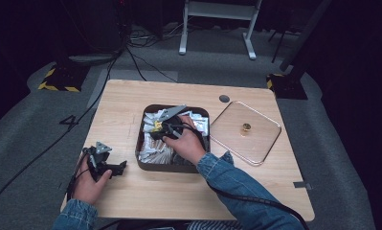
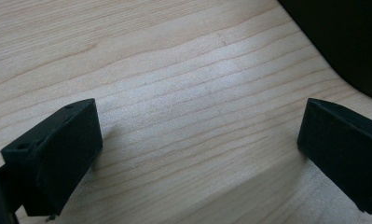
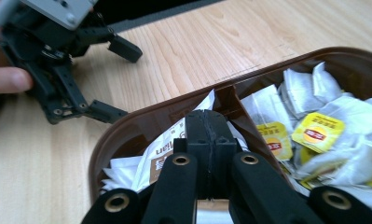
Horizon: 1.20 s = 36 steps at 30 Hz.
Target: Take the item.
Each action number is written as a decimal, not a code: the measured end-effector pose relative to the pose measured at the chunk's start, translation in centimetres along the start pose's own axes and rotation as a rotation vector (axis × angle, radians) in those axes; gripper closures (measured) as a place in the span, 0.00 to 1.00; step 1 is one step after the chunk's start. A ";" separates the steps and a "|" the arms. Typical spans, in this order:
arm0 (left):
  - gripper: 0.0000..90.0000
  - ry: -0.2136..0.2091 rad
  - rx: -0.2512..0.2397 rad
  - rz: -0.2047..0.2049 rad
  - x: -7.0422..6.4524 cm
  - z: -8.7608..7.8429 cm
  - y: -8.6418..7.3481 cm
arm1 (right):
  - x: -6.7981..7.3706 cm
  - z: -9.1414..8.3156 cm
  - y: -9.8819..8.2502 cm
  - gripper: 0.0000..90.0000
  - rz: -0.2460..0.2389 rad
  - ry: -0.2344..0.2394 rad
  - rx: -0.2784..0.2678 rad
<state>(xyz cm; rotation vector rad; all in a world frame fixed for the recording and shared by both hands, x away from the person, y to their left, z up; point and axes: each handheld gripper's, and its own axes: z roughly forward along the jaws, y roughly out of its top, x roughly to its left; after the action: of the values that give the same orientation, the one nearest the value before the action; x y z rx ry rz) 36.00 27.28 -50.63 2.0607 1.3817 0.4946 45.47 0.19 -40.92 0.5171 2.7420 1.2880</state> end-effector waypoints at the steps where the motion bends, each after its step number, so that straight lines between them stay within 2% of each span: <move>1: 0.00 0.000 0.000 -0.001 0.0 0.0 0.0 | 0.0 -0.4 0.0 1.00 0.001 -0.002 -0.008; 16: 0.00 0.000 0.000 0.000 0.0 0.0 0.0 | 0.6 -5.9 -0.5 1.00 -0.002 -0.006 -0.066; 27: 0.00 0.000 0.000 0.000 0.0 0.0 0.0 | 0.1 -10.0 -2.2 1.00 0.031 -0.041 -0.108; 33: 0.00 0.009 0.000 -0.008 0.0 0.1 0.1 | -0.4 -12.2 -3.4 1.00 0.055 -0.078 -0.125; 36: 0.00 -0.001 0.000 -0.001 0.1 0.2 0.2 | -0.6 -13.2 -4.0 1.00 0.067 -0.098 -0.124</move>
<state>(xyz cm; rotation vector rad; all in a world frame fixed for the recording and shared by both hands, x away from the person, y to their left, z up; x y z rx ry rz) 36.29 27.23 -50.64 2.0602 1.3822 0.4928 42.30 -12.10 -35.46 0.6475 2.5663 1.3976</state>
